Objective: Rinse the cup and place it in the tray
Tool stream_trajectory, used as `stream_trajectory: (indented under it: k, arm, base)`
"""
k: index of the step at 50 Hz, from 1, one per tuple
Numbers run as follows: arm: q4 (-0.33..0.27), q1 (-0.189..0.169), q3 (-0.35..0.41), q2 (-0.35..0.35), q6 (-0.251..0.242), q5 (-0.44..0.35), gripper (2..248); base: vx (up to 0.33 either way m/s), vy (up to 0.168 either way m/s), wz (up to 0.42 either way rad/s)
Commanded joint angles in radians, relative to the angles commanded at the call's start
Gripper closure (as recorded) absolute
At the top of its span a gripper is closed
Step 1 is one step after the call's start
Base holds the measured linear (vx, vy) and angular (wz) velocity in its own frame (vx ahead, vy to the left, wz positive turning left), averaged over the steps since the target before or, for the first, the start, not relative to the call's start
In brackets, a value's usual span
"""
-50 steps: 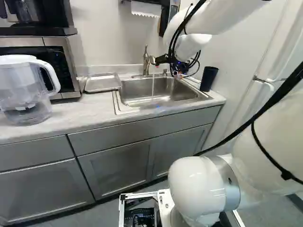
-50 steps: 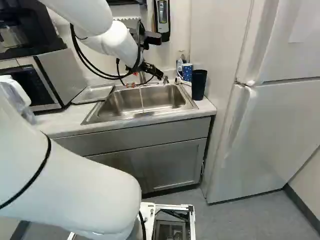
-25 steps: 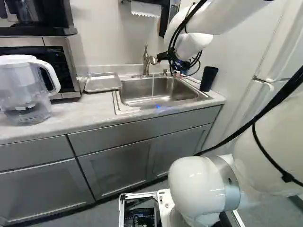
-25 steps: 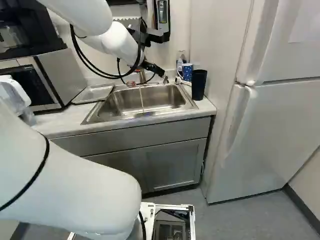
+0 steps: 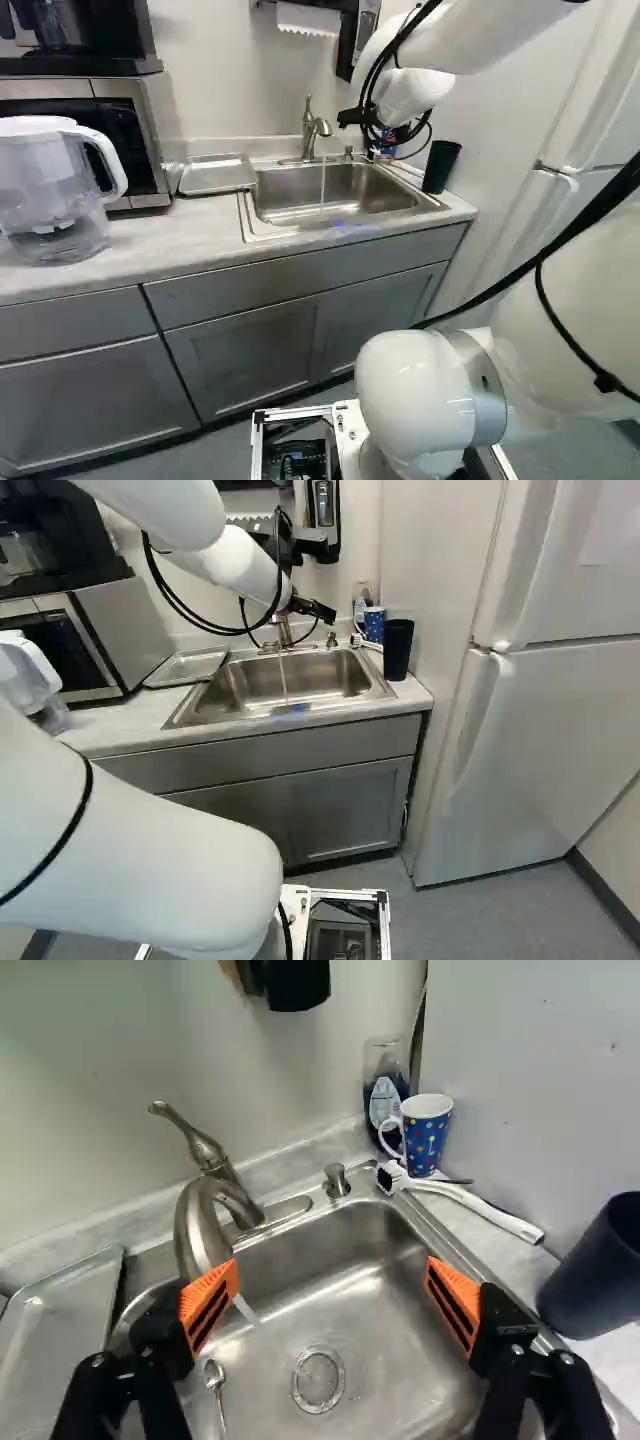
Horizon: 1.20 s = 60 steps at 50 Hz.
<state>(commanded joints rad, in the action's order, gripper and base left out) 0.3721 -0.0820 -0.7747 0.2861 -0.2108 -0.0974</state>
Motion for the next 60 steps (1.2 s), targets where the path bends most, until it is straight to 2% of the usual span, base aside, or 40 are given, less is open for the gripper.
stream_trajectory:
  k: [23,60]
  arm:
    - [0.082,-0.053,0.019,0.022,-0.242,-0.069,3]
    - [0.215,-0.063,0.016,0.019,-0.242,-0.18,3]
  base:
    - [0.0,0.0,0.0]
    - [0.0,0.0,0.0]
